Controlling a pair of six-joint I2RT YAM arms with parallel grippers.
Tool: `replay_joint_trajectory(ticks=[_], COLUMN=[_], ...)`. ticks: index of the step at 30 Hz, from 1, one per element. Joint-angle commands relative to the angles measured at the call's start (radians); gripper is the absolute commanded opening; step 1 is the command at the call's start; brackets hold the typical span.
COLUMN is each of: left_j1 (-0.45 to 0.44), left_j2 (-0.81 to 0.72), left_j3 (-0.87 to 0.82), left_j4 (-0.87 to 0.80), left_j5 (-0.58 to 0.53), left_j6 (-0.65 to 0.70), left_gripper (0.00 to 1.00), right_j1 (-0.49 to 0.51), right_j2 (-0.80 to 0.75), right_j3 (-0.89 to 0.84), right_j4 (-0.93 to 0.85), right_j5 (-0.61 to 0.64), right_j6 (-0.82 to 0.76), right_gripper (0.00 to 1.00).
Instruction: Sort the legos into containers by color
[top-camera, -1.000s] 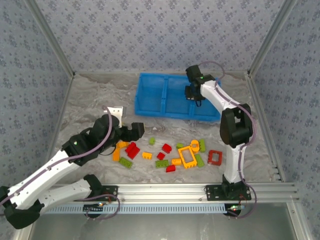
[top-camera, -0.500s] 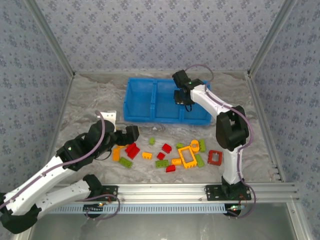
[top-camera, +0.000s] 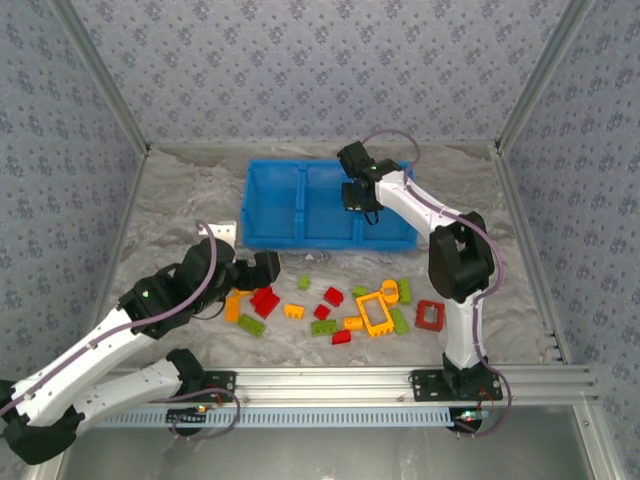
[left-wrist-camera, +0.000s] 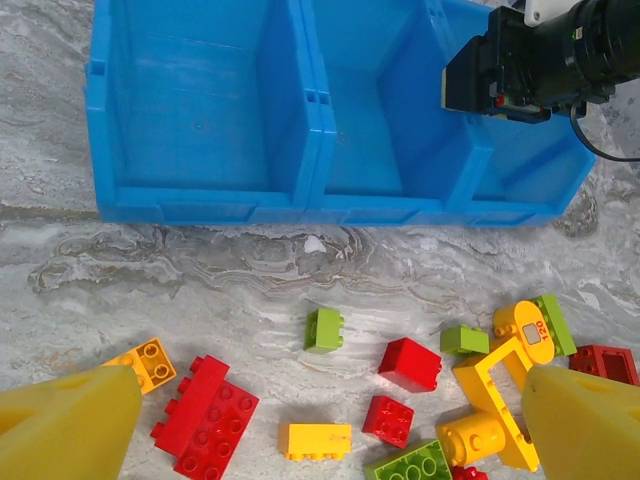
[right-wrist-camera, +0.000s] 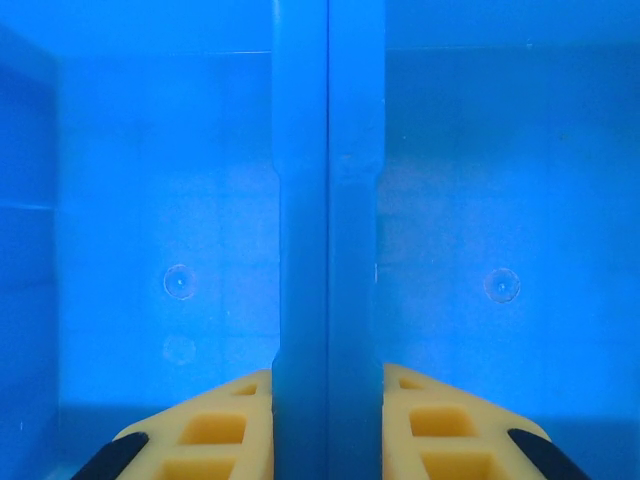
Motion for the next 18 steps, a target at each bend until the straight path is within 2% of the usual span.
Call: replay_joint_trajectory(ticks=[1,3,5,7,9,14,18], left_j1=[0.005,0.005,0.005,0.005,0.005,0.004,-0.031], left_j2=[0.000,0.004,0.009,0.021,0.039,0.089,0.164], left_j3=[-0.011,-0.011,-0.012,-0.003,0.008,0.038,0.059], left_j4=[0.003,0.003,0.025,0.038,0.040,0.077,0.141], left_j5=[-0.007,-0.004,0.006,0.022,0.045,0.145,0.204], left_j6=[-0.016,-0.017,-0.014,-0.006,0.005,0.030,0.036], left_gripper=[0.97,0.97,0.97,0.98,0.97,0.97,0.95], right_j1=[0.014,0.013,0.011,0.009,0.003,-0.024,-0.050], right_j2=[0.027,0.026,0.017,-0.006,-0.043,-0.194,-0.391], right_j3=[0.029,0.029,0.029,0.025,0.020,-0.028,-0.180], right_j4=[0.000,-0.001,-0.004,-0.007,-0.014,-0.041,-0.060], right_j5=[-0.042,-0.041,-0.033,-0.017,0.000,0.048,0.093], right_j6=[0.013,0.006,0.001,-0.005,-0.005,-0.015,0.018], right_gripper=[0.01,0.01,0.09,0.29,0.43,0.47,0.48])
